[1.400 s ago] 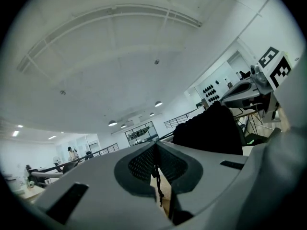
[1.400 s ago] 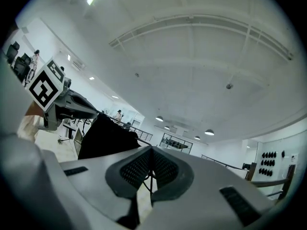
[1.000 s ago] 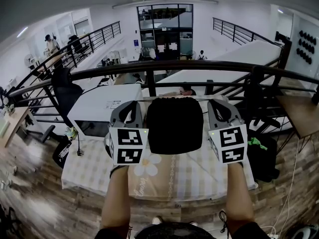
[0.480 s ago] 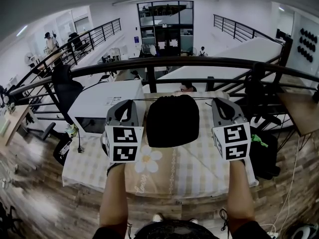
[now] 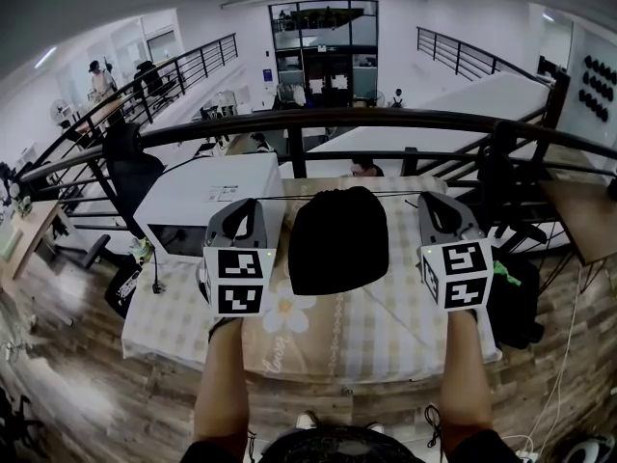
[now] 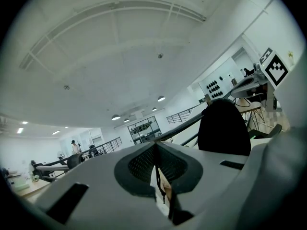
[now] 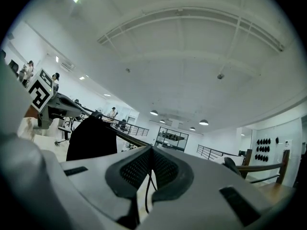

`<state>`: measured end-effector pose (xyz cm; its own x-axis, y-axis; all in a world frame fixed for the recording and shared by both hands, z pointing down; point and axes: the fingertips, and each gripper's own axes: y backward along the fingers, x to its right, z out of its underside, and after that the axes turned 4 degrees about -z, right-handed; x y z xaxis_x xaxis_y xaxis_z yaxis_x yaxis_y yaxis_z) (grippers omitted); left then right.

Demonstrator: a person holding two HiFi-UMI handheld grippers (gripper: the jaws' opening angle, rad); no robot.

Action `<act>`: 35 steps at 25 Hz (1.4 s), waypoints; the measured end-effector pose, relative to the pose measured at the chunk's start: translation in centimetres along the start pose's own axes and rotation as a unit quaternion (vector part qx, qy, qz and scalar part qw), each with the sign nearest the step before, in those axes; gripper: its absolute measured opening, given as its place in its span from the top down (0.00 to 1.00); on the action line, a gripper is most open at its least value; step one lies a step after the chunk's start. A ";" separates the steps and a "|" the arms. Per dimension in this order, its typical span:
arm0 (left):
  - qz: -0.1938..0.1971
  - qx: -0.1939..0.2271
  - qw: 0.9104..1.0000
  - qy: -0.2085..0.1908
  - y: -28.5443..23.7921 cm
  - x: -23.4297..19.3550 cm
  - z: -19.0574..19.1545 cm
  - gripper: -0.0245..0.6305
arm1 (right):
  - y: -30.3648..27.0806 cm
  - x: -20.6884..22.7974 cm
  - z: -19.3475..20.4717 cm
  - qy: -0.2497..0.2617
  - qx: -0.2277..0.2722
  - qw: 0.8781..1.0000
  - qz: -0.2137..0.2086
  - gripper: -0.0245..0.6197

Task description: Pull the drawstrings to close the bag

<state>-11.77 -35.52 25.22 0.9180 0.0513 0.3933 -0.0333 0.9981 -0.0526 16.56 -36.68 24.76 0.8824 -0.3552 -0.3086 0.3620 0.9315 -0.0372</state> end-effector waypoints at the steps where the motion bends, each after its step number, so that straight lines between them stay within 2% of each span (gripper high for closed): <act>1: 0.000 0.000 1.000 0.000 0.0 0.0 0.1 0.92 | 0.0 0.0 0.2 -0.004 -0.001 1.000 -0.001 0.93; 22: 0.023 -0.018 0.999 0.035 -0.2 0.4 1.8 0.92 | 0.4 0.2 2.4 -0.065 -0.014 0.998 -0.011 0.93; 35: 0.026 -0.026 0.998 0.042 -0.5 0.7 2.6 0.92 | 0.3 0.0 2.7 -0.065 -0.017 0.998 -0.017 0.93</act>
<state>-12.16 -35.93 27.92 0.9454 0.0971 0.3111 -0.0626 0.9909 -0.1190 17.53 -36.64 27.33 0.9020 -0.3917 -0.1816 0.3837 0.9201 -0.0786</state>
